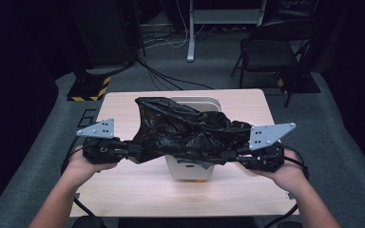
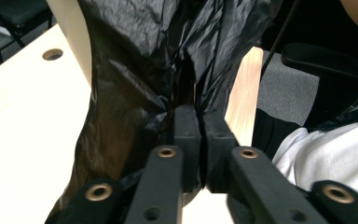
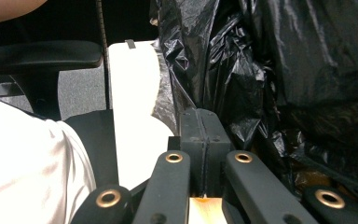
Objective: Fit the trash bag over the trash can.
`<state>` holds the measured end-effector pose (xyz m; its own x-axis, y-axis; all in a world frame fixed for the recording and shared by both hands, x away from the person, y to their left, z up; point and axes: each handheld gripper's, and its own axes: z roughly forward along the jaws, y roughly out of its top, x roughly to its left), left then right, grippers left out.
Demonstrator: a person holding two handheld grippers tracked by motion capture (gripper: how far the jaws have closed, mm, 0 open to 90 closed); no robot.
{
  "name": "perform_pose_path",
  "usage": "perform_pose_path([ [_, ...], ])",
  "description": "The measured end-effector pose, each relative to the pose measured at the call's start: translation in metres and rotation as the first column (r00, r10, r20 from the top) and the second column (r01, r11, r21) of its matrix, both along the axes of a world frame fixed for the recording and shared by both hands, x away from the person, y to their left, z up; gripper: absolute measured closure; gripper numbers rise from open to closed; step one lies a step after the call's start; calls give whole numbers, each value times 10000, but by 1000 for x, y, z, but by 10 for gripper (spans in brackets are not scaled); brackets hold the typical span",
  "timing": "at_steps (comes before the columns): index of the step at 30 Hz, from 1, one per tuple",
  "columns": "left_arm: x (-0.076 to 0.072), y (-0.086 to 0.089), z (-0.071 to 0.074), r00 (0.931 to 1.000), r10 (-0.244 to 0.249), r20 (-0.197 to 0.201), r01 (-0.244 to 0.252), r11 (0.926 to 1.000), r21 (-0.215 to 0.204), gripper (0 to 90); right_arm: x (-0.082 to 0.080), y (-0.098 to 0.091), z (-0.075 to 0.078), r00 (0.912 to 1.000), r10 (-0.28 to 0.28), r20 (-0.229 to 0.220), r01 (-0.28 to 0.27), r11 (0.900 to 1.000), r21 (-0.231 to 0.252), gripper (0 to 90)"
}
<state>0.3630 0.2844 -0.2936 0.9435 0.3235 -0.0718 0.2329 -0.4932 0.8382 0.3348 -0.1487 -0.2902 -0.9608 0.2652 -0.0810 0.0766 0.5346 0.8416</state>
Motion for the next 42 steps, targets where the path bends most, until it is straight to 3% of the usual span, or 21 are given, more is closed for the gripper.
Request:
perform_pose_path([
  [3, -1, 8, 13, 10000, 55, -70, -61, 9961, -878, 613, 0, 0, 0, 10000, 11, -19, -11, 10000, 7, 897],
  [5, -2, 12, 22, 9997, 241, 28, -236, 9929, -1166, 543, 0, 0, -1, 10000, 24, -24, -24, 10000, 28, 897],
  [10, 2, 13, 36, 9952, 954, 238, -918, 9881, -1234, 442, 1, 2, -2, 10000, 54, 5, -54, 10000, 57, 897],
  [13, 10, 5, 36, 9914, 1244, 411, -1203, 9886, -904, 393, 1, 2, -2, 10000, 77, 21, -77, 10000, 52, 896],
  [18, 27, -13, 31, 9946, 1039, -72, -1041, 9896, -989, 348, 0, 1, -2, 10000, 40, 34, -40, 10000, 79, 896],
  [21, 33, -22, 28, 9978, 484, -442, -531, 9923, -1121, 450, 0, 0, -3, 10000, 28, 79, -29, 9999, 139, 896],
  [26, 39, -31, 31, 9994, 341, -57, -344, 9969, -710, 802, 0, -2, -3, 9999, 82, 64, -84, 9997, 226, 897],
  [28, 44, -31, 36, 9984, 552, 129, -543, 9968, -590, 859, 0, -2, -3, 9998, 185, 36, -185, 9996, 200, 897],
  [32, 60, -27, 49, 9919, 1227, 326, -1212, 9916, -446, 891, -4, -3, 2, 9991, 422, 60, -422, 9991, 40, 899],
  [36, 77, -25, 60, 9793, 1974, 457, -1959, 9800, -341, 892, -10, -6, 5, 9981, 613, 60, -613, 9981, -38, 900],
  [38, 85, -25, 61, 9709, 2324, 576, -2325, 9726, -60, 892, -11, -8, 4, 9981, 615, -36, -615, 9980, -148, 900],
  [42, 103, -23, 51, 9563, 2895, 422, -2902, 9569, 131, 892, -7, -11, -6, 9990, 318, -320, -335, 9978, -568, 900],
])
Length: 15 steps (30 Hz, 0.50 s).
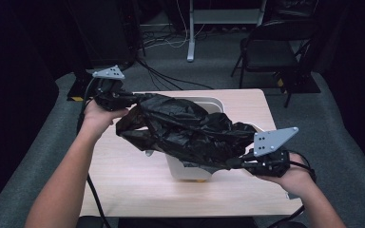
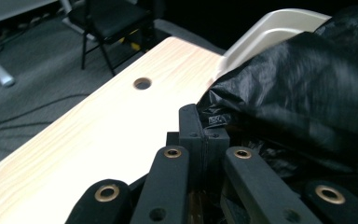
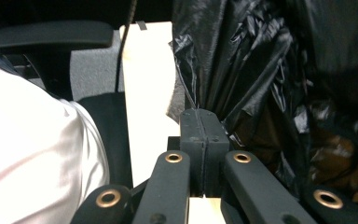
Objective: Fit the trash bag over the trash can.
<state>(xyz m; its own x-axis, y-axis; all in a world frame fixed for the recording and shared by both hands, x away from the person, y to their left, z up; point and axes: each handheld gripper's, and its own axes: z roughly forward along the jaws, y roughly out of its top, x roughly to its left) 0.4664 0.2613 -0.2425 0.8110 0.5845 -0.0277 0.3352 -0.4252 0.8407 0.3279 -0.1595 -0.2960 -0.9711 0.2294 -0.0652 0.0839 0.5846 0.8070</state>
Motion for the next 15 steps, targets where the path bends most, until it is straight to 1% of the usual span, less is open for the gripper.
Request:
perform_pose_path([
  [2, 7, 0, -7, 9998, 176, -135, -176, 9998, 38, 892, 3, -3, -3, 9997, -152, -180, 151, 9999, -52, 900],
  [5, 13, 0, -16, 9992, 146, -360, -146, 9999, -7, 891, 6, -7, -6, 9991, -294, -289, 292, 9995, -84, 900],
  [7, 12, 1, -17, 9995, 121, -303, -121, 9999, -1, 892, 5, -8, -5, 9993, -230, -281, 232, 9997, 47, 900],
  [9, 9, 2, -17, 9999, 10, -166, -14, 9997, -227, 891, 4, -8, -5, 9995, -113, -291, 121, 9996, 271, 898],
  [10, 8, 4, -17, 9998, -29, -215, 23, 9996, -289, 892, 4, -7, -5, 9995, -94, -298, 107, 9990, 428, 896],
  [11, 7, 4, -17, 9998, -28, -202, 23, 9996, -267, 891, 4, -7, -5, 9994, -94, -326, 111, 9985, 533, 887],
  [15, 3, 7, -16, 9999, -43, -144, 40, 9998, -205, 891, 4, -4, -2, 9994, 11, -347, 16, 9969, 787, 810],
])
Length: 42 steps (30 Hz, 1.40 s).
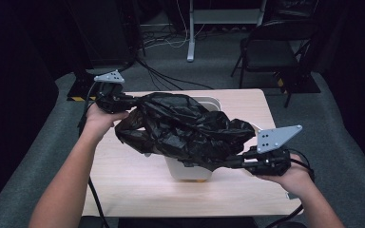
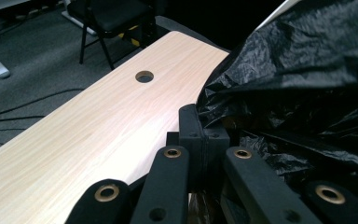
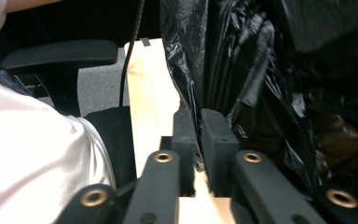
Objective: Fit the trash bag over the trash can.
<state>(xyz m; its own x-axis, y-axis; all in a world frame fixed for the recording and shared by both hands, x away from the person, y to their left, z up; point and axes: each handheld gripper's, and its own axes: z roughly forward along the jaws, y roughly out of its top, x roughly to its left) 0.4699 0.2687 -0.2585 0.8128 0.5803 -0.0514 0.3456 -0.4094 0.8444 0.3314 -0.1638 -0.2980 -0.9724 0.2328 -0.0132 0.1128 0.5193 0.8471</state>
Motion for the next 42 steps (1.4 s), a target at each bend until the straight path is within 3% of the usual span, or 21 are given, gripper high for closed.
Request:
perform_pose_path([
  [9, 0, 3, 1, 10000, 2, 41, -2, 10000, 38, 891, -11, -2, 30, 9994, 330, 47, -333, 9971, 684, 714],
  [14, 1, 2, 2, 10000, -3, 55, 2, 10000, 63, 891, -15, -1, 49, 9991, 178, 375, -211, 9958, 896, 667],
  [17, 1, 1, 2, 10000, -47, 49, 47, 10000, 84, 891, -16, 4, 62, 9983, 130, 577, -176, 9967, 790, 644],
  [21, 1, 1, 1, 10000, -47, 65, 46, 9999, 143, 891, -11, 9, 75, 9967, 104, 810, -163, 9972, 725, 629],
  [28, 1, 2, 1, 10000, -40, 74, 39, 9999, 155, 891, 0, 17, 89, 9949, -56, 1004, -46, 9948, 1019, 555],
  [33, 1, 1, 1, 10000, -49, 70, 48, 9999, 116, 891, 11, 32, 89, 9917, -383, 1227, 306, 9974, 647, 493],
  [36, 2, 1, 1, 10000, -41, 80, 39, 9999, 163, 891, 17, 39, 85, 9928, -249, 1168, 207, 9991, 367, 558],
  [39, 4, 2, 0, 10000, -45, 68, 44, 9999, 162, 891, 22, 41, 81, 9920, -298, 1230, 301, 9995, -1, 743],
  [42, 5, 1, -1, 10000, -25, 46, 24, 9999, 166, 891, 31, 37, 80, 9891, -665, 1312, 677, 9977, -42, 876],
])
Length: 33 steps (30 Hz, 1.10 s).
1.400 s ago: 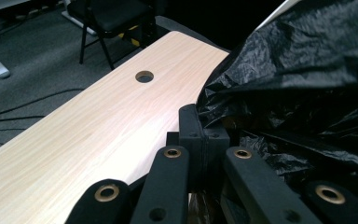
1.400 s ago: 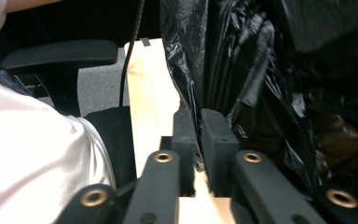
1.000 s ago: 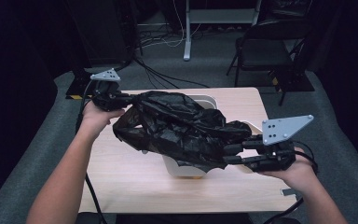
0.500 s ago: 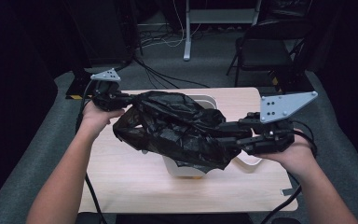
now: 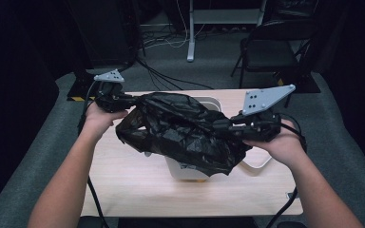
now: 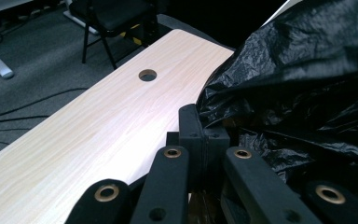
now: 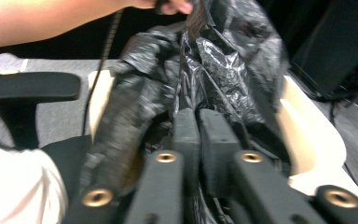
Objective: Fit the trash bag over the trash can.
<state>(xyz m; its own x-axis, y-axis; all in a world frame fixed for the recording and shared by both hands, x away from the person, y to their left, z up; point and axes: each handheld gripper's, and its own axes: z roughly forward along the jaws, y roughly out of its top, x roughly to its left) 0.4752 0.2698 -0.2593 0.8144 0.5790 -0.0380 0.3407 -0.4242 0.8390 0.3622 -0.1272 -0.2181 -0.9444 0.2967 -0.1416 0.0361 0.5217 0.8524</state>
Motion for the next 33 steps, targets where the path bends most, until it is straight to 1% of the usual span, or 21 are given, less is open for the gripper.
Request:
perform_pose_path([
  [1, 0, 0, -1, 10000, 3, -5, -3, 10000, -13, 891, 5, -4, 0, 9998, -178, -48, 179, 9998, 93, 891],
  [4, 3, -1, -3, 10000, 3, -64, -3, 10000, 0, 891, 18, -12, -1, 9976, -675, -169, 680, 9973, 270, 896],
  [5, 4, -1, -4, 10000, 17, -84, -17, 10000, -1, 891, 24, -16, -2, 9960, -850, -268, 860, 9957, 352, 896],
  [8, 8, -3, -8, 9998, 26, -173, -25, 10000, 92, 891, 37, -22, -6, 9907, -1294, -432, 1312, 9904, 435, 897],
  [9, 9, -4, -9, 9998, 13, -180, -10, 9999, 133, 891, 45, -25, -8, 9845, -1692, -465, 1712, 9844, 417, 898],
  [11, 11, -5, -12, 9997, 26, -246, -23, 9999, 125, 891, 54, -29, -13, 9776, -2028, -566, 2054, 9776, 457, 898],
  [13, 14, -6, -15, 9994, 14, -346, -7, 9998, 197, 891, 66, -32, -19, 9675, -2412, -757, 2453, 9681, 504, 899],
  [14, 15, -7, -17, 9994, 15, -355, -4, 9995, 305, 891, 71, -34, -22, 9634, -2560, -799, 2600, 9646, 444, 899],
  [15, 15, -8, -18, 9993, 8, -386, 3, 9996, 285, 891, 78, -35, -28, 9559, -2796, -904, 2837, 9582, 360, 899],
  [16, 16, -8, -19, 9992, 12, -404, -1, 9996, 281, 891, 82, -36, -31, 9509, -2946, -945, 2985, 9540, 294, 900],
  [19, 17, -10, -24, 9988, 18, -486, 3, 9991, 432, 891, 97, -38, -47, 9330, -3389, -1211, 3408, 9401, -55, 900],
  [21, 18, -10, -27, 9983, -16, -581, 44, 9988, 486, 891, 104, -39, -57, 9227, -3562, -1475, 3573, 9338, -200, 900],
  [26, 21, -11, -38, 9953, -29, -971, 92, 9979, 648, 892, 114, -42, -79, 9079, -3685, -1997, 3626, 9296, -668, 900],
  [27, 22, -12, -40, 9949, -3, -1011, 76, 9973, 726, 892, 115, -42, -82, 9084, -3659, -2024, 3581, 9306, -756, 900],
  [29, 22, -13, -45, 9934, -5, -1147, 102, 9965, 834, 892, 117, -41, -90, 9023, -3743, -2137, 3565, 9268, -1180, 900],
  [31, 22, -13, -49, 9920, -32, -1260, 143, 9961, 876, 892, 118, -42, -97, 9005, -3705, -2276, 3473, 9278, -1362, 900],
  [33, 21, -12, -51, 9905, -45, -1377, 174, 9955, 933, 892, 118, -43, -104, 8964, -3740, -2380, 3442, 9255, -1580, 900],
])
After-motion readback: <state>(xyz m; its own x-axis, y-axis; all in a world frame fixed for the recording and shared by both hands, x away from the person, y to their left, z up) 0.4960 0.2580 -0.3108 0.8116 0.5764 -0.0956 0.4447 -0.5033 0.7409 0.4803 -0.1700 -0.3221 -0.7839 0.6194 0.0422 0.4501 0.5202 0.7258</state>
